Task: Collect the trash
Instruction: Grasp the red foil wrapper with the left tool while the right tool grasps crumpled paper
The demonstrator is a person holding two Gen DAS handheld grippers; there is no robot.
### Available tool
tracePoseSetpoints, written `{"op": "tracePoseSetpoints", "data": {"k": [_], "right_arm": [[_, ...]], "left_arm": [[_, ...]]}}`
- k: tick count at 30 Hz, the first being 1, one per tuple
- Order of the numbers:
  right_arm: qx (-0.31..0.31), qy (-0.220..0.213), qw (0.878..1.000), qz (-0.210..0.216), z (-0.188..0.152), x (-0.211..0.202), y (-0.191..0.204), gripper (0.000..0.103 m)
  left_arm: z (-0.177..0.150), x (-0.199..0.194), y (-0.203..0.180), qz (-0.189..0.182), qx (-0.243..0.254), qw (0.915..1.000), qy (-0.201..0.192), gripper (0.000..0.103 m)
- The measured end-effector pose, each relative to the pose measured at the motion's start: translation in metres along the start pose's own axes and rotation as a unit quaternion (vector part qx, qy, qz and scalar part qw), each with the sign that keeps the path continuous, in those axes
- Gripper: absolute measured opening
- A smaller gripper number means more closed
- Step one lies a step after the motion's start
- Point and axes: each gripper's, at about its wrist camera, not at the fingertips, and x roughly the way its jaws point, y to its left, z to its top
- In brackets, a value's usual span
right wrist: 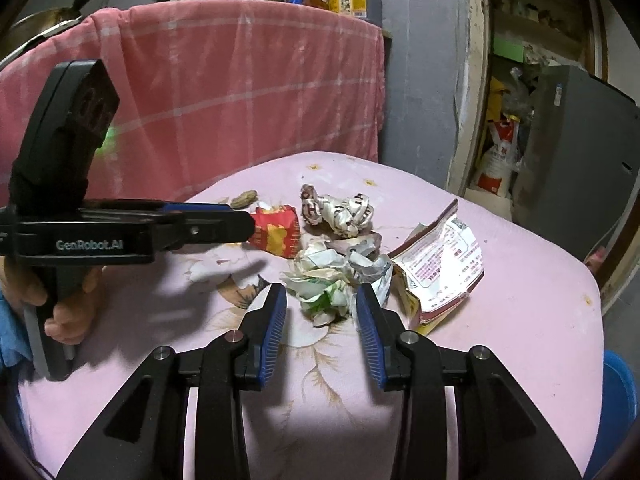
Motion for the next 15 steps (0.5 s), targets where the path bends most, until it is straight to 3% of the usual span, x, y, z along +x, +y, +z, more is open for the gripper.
{"op": "tracePoseSetpoints", "data": {"k": [3, 5, 6, 11, 15], "right_arm": [[0.009, -0.003, 1.000, -0.001, 0.000, -0.001, -0.004, 0.018], [0.008, -0.002, 1.000, 0.000, 0.000, 0.000, -0.003, 0.013], [0.004, 0.000, 1.000, -0.001, 0.000, 0.001, -0.001, 0.012], [-0.014, 0.001, 1.000, -0.009, -0.002, -0.001, 0.005, 0.008], [-0.019, -0.017, 1.000, -0.015, -0.004, -0.010, 0.007, 0.006]], "left_arm": [[0.002, 0.003, 0.004, -0.010, -0.011, 0.9999, 0.003, 0.032], [0.003, 0.004, 0.004, -0.011, -0.010, 0.9999, 0.006, 0.019], [0.003, 0.004, 0.004, -0.011, -0.008, 0.9999, 0.008, 0.013], [0.002, 0.002, -0.001, -0.016, 0.002, 0.9998, 0.011, 0.005], [-0.003, -0.007, -0.010, -0.014, 0.010, 0.9998, -0.007, 0.004]]}}
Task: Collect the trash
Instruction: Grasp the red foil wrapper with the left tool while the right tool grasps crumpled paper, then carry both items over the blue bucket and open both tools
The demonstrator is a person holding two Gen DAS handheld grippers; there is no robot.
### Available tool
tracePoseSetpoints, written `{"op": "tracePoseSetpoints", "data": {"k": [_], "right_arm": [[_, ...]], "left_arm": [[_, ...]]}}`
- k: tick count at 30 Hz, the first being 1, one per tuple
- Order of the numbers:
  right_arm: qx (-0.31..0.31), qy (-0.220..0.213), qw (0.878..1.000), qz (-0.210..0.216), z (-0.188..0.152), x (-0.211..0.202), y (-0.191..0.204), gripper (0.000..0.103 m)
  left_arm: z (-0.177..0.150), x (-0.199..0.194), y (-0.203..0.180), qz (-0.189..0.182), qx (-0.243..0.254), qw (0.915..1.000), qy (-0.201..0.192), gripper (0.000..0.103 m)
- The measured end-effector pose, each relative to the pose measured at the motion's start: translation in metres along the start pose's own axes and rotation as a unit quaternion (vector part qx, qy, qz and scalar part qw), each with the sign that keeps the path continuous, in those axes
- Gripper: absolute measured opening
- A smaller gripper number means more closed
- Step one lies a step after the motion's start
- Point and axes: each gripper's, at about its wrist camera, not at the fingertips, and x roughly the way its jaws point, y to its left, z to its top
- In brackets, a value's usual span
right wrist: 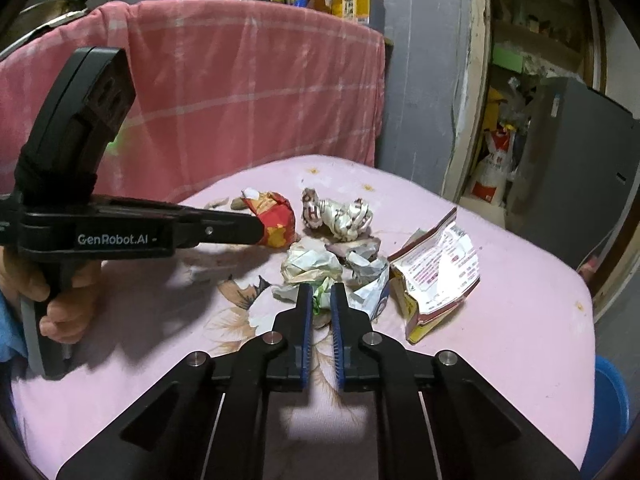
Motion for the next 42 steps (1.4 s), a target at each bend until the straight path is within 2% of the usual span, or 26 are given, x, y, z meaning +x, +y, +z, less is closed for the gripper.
{"op": "tracePoseSetpoints", "data": {"k": [5, 9, 13, 20, 26, 30, 37, 42], "right_arm": [[-0.001, -0.035, 0.999, -0.007, -0.002, -0.014, 0.002, 0.006], [0.003, -0.087, 0.996, -0.023, -0.002, -0.036, 0.000, 0.006], [0.018, -0.157, 0.986, -0.048, -0.001, -0.069, -0.007, 0.006], [0.029, -0.275, 0.952, -0.129, 0.004, -0.135, -0.023, 0.006], [0.059, -0.316, 0.927, -0.191, -0.004, -0.180, -0.058, 0.006], [0.089, -0.319, 0.915, -0.230, -0.018, -0.206, -0.089, 0.006], [0.147, -0.312, 0.894, -0.287, -0.048, -0.231, -0.137, 0.006], [0.198, -0.289, 0.885, -0.307, -0.073, -0.238, -0.171, 0.006]], "left_arm": [[-0.006, -0.017, -0.019, 0.018, 0.021, 0.9988, -0.040, 0.003], [-0.006, -0.029, -0.035, 0.024, 0.029, 0.9962, -0.079, 0.003], [-0.002, -0.041, -0.060, 0.024, 0.047, 0.9902, -0.129, 0.003], [0.007, -0.043, -0.128, 0.009, 0.104, 0.9721, -0.210, 0.003], [0.011, -0.028, -0.196, -0.032, 0.152, 0.9555, -0.251, 0.003], [0.016, -0.010, -0.232, -0.063, 0.169, 0.9528, -0.244, 0.003], [0.022, 0.032, -0.285, -0.120, 0.176, 0.9561, -0.201, 0.003], [0.027, 0.076, -0.309, -0.151, 0.167, 0.9648, -0.136, 0.004]]}}
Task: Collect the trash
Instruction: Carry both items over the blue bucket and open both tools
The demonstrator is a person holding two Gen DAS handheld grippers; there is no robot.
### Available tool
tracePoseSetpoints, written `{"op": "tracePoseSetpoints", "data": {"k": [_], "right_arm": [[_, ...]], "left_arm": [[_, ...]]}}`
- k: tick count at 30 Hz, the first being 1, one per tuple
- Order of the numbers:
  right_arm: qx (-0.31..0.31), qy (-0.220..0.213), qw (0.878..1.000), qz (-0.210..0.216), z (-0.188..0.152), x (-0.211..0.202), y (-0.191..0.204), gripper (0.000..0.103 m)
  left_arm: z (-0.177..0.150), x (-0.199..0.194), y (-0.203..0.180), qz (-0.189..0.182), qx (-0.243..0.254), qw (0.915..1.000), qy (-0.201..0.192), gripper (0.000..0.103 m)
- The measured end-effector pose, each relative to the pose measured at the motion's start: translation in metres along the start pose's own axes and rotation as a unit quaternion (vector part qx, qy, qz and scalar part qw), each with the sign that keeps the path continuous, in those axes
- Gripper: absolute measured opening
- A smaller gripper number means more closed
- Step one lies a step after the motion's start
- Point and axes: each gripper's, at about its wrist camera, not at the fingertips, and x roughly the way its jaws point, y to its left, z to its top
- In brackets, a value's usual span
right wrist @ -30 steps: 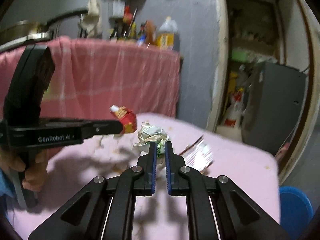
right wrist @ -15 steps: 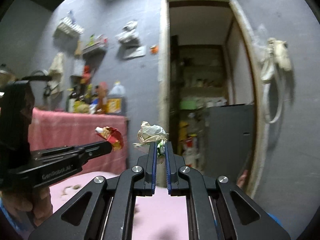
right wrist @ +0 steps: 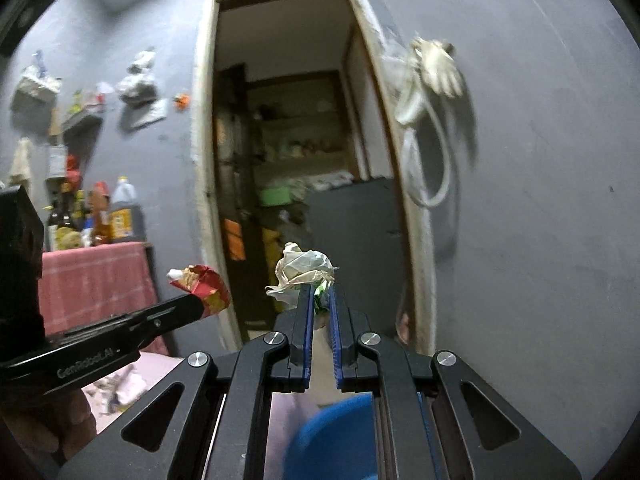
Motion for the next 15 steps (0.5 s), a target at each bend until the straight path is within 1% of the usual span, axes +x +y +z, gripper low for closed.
{"op": "tracePoseSetpoints", "data": {"k": [4, 7, 11, 13, 14, 15], "right_arm": [[0.019, 0.033, 0.999, -0.021, -0.012, 0.007, -0.026, 0.007], [0.027, 0.058, 0.998, -0.028, -0.023, 0.013, -0.037, 0.009], [0.046, 0.097, 0.994, -0.039, -0.035, 0.026, -0.047, 0.010], [0.052, 0.110, 0.992, -0.041, -0.039, 0.030, -0.051, 0.010], [0.054, 0.116, 0.991, -0.042, -0.041, 0.032, -0.053, 0.010], [0.056, 0.122, 0.990, -0.043, -0.044, 0.034, -0.055, 0.010]], "left_arm": [[-0.011, 0.034, 0.003, -0.011, -0.029, 0.9983, 0.050, 0.004], [-0.018, 0.048, 0.005, -0.011, -0.038, 0.9967, 0.071, 0.004], [-0.026, 0.066, 0.009, -0.010, -0.043, 0.9939, 0.102, 0.006], [-0.031, 0.074, 0.010, -0.006, -0.044, 0.9924, 0.114, 0.012], [-0.035, 0.078, 0.011, -0.004, -0.047, 0.9915, 0.121, 0.019], [-0.036, 0.080, 0.013, -0.001, -0.050, 0.9910, 0.124, 0.030]]}}
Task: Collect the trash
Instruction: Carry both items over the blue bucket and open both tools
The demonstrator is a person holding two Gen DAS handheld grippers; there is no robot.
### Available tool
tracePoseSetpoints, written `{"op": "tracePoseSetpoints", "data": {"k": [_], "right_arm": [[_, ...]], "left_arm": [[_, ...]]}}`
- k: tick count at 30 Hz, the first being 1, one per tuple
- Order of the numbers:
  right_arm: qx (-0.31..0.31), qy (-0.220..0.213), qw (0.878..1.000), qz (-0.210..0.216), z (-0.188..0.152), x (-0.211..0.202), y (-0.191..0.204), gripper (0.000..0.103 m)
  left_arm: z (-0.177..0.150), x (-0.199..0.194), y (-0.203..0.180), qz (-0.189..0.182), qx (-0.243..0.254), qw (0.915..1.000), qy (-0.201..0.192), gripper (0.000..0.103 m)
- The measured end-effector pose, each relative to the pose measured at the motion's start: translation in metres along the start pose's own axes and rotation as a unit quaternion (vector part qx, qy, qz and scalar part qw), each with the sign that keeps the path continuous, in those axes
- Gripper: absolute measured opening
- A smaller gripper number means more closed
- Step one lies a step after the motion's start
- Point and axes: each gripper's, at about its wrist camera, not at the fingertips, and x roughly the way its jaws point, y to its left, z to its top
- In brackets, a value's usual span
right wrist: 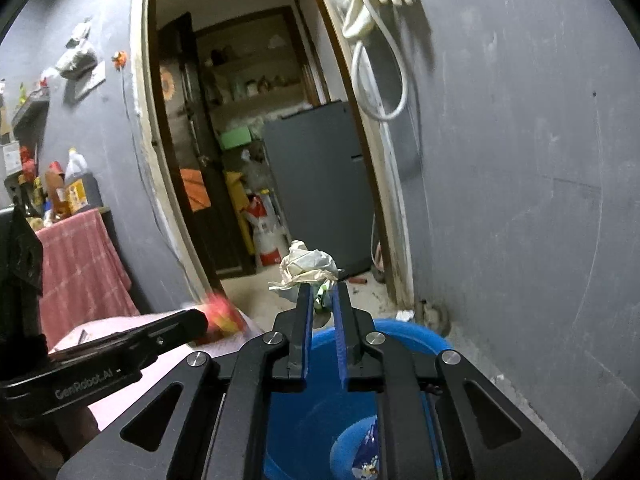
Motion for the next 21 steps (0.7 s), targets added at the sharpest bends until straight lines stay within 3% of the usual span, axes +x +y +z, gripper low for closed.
{"op": "tracePoseSetpoints", "data": {"k": [2, 7, 11, 14, 16, 18, 20, 21], "right_arm": [[0.003, 0.011, 1.000, 0.000, -0.002, 0.004, -0.001, 0.011], [0.013, 0.022, 1.000, -0.002, -0.006, 0.008, -0.005, 0.025], [0.012, 0.016, 1.000, -0.001, -0.005, 0.006, -0.003, 0.028], [0.005, 0.002, 1.000, 0.004, -0.001, 0.001, 0.002, 0.038], [-0.002, -0.013, 1.000, 0.008, 0.002, -0.005, 0.008, 0.049], [-0.008, -0.027, 0.999, 0.016, 0.008, -0.011, 0.017, 0.050], [-0.019, -0.043, 0.999, 0.025, 0.013, -0.018, 0.029, 0.056], [-0.024, -0.050, 0.998, 0.029, 0.016, -0.021, 0.035, 0.065]], "left_arm": [[-0.005, 0.002, 0.003, -0.001, -0.009, 1.0000, 0.000, 0.034], [-0.007, -0.003, 0.012, 0.016, -0.013, 0.9998, 0.000, 0.035], [-0.005, -0.019, 0.020, 0.029, -0.022, 0.9991, -0.023, 0.049], [-0.001, -0.036, 0.027, 0.044, -0.020, 0.9979, -0.042, 0.053], [0.002, -0.051, 0.031, 0.061, -0.016, 0.9963, -0.059, 0.061], [0.002, -0.069, 0.036, 0.074, -0.016, 0.9939, -0.080, 0.078], [0.003, -0.085, 0.041, 0.089, -0.019, 0.9906, -0.102, 0.088], [0.003, -0.094, 0.044, 0.097, -0.021, 0.9886, -0.113, 0.092]]}}
